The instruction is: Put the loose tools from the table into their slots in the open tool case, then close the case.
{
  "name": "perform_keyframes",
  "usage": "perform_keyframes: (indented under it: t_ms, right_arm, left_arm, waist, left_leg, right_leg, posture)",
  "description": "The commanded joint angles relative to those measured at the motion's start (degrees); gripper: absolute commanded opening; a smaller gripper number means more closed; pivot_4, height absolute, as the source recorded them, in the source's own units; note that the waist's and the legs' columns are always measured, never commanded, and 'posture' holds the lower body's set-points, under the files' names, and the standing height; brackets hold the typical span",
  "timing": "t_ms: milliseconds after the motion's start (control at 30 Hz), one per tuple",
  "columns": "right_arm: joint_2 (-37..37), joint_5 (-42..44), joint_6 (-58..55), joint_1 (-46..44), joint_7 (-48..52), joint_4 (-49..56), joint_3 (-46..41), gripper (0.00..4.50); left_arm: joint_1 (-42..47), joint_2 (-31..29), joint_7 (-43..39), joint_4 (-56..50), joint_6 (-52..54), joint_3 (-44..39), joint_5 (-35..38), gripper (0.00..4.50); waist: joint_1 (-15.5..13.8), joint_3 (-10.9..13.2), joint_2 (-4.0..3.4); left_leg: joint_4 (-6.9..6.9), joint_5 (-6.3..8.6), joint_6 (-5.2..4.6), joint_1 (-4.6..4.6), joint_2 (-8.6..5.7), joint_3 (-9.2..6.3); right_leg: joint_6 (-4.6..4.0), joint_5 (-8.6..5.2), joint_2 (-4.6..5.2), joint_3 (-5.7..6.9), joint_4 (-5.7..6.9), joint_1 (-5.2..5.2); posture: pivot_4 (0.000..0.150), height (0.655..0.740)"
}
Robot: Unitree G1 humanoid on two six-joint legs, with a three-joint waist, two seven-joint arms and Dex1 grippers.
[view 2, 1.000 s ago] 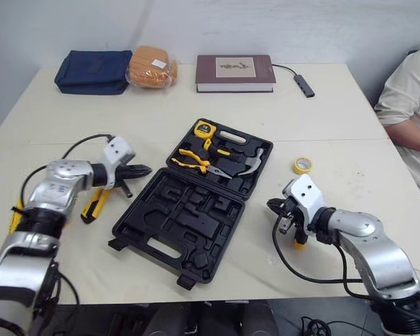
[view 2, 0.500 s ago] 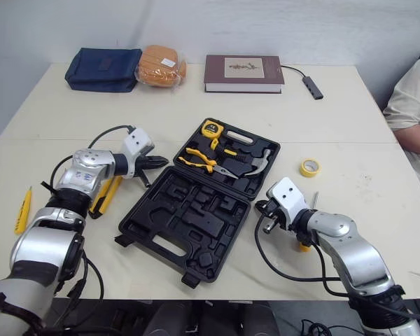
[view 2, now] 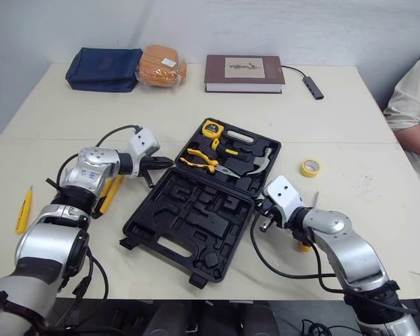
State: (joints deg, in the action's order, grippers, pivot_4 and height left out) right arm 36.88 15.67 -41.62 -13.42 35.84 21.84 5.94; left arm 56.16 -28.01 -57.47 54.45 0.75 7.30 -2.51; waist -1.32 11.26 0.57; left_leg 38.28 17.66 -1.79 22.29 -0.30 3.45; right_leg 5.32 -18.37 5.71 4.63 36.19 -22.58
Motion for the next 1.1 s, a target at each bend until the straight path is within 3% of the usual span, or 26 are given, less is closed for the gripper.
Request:
perform_keyframes:
  t_ms: [33, 400, 700, 1100]
  right_arm:
    - [0.4, 0.5, 1.8, -1.9, 2.6, 1.2, 0.7, 0.1]
    - [2.6, -3.0, 7.1, -6.6, 10.3, -3.5, 5.2, 0.1]
    - [3.6, -4.8, 12.2, -10.1, 18.7, -6.6, 7.8, 0.1]
    - [7.0, -12.8, 23.1, -10.5, 23.6, -15.4, 8.6, 0.1]
  left_arm:
    - [-2.1, 1.5, -5.6, -5.5, 0.8, 1.2, 1.6, 0.0]
    - [-12.1, -1.3, -12.9, -23.1, 7.5, 2.3, 3.9, 0.0]
    - [-21.5, -3.8, -14.0, -40.0, 14.4, 3.0, 6.1, 0.0]
    - [-28.6, -5.4, -8.9, -45.5, 16.5, 1.8, 3.5, 0.0]
  waist:
    - [0.0, 0.0, 0.0]
    - [0.4, 0.0, 0.0]
    - [0.8, 0.0, 0.0]
    - [1.2, -0.5, 0.08]
  left_leg:
    - [0.0, 0.0, 0.0, 0.0, 0.01, 0.0]
    - [0.03, 0.0, 0.0, -0.04, 0.06, 0.04]
    - [0.0, 0.0, 0.0, -0.08, 0.08, 0.04]
    - [-0.01, 0.02, -0.01, -0.13, 0.08, -0.04]
  right_leg:
    - [0.0, 0.0, 0.0, 0.0, 0.0, 0.0]
    - [0.0, 0.0, 0.08, -0.11, 0.01, 0.0]
    - [0.0, 0.0, 0.15, -0.28, 0.0, 0.02]
    - [0.0, 0.0, 0.22, -0.46, -0.07, 0.14]
  posture:
    - [0.15, 0.74]
    - [0.15, 0.74]
    - [0.15, 0.74]
    - [0.15, 0.74]
